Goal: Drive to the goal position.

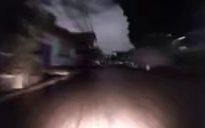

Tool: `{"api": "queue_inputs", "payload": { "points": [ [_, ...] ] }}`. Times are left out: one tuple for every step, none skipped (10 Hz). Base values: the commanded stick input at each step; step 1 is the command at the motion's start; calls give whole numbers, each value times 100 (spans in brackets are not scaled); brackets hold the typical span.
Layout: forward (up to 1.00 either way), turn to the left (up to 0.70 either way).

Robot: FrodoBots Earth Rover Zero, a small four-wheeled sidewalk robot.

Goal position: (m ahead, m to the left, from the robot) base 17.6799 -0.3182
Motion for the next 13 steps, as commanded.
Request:
{"api": "queue_inputs", "payload": {
  "points": [
    [100, 13],
    [100, 0],
    [100, 0],
    [100, 0],
    [100, 0],
    [100, 0],
    [100, 0],
    [100, 0],
    [100, 0],
    [100, 0],
    [100, 1],
    [100, 24],
    [100, 27]
  ]
}}
